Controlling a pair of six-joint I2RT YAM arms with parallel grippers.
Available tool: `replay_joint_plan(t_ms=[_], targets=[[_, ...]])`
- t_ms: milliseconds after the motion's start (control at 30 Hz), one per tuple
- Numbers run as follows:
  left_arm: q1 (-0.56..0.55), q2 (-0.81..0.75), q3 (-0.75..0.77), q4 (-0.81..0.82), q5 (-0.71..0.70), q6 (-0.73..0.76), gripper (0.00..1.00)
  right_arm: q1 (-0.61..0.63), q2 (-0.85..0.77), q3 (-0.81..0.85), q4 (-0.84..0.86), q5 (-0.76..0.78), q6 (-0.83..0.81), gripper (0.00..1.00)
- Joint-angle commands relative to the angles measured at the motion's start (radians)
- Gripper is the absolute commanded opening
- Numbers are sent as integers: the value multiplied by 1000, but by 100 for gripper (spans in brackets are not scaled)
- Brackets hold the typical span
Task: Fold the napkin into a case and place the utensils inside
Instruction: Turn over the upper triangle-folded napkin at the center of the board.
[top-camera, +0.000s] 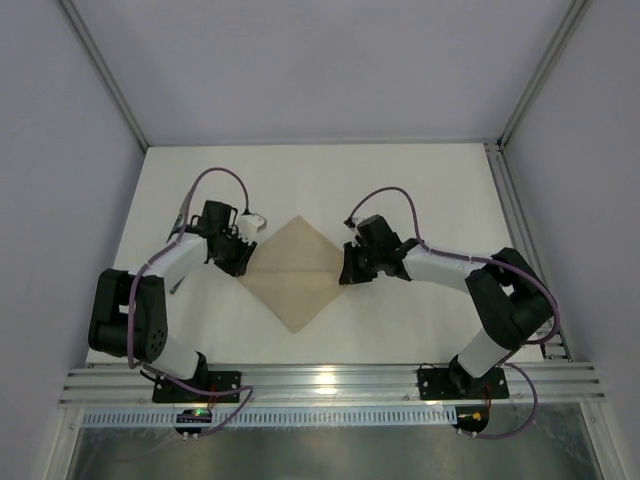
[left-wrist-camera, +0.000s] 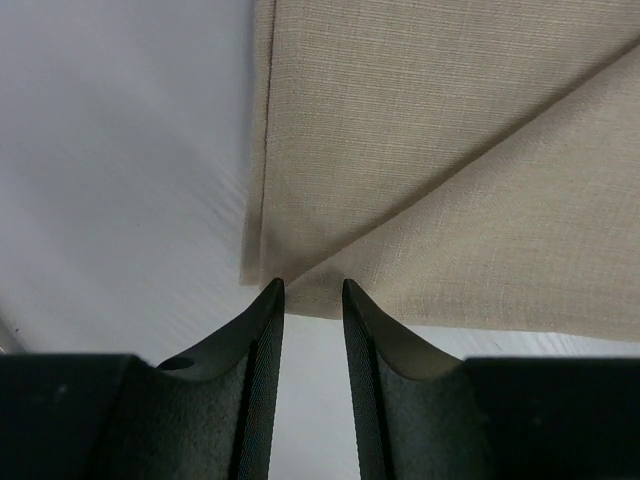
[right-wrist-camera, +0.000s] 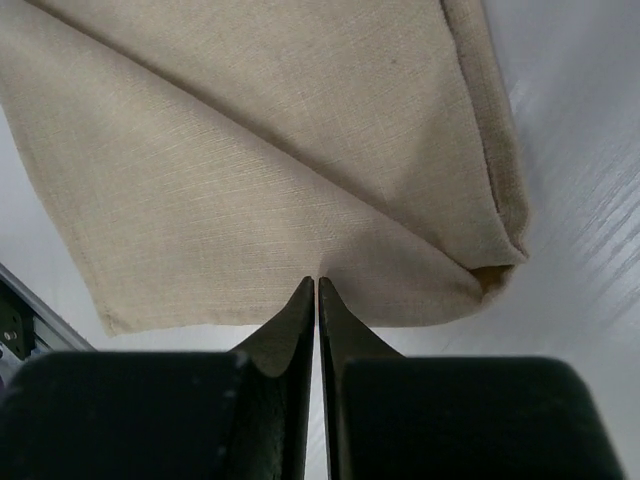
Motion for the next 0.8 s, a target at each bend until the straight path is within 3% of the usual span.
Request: replay_joint_plan(t_ms=[0,267,400,600,767], targets=[[-1,41,-7,76,-51,-6,32,-35,41,9,65,-32,-15,6],[-1,63,-53,94,-86,23,31,-104,127,35,41,-42,-37,6],[-1,6,-47,61,-18,40,32,-116,138,98,-2,-38,-102,6],[-1,-153,-7,-54,111,75,45,-175,203,292,-131,-41,-222,7],[-1,-201,41,-168,162,100,49,-173,124,420,-231,-41,-294,15]])
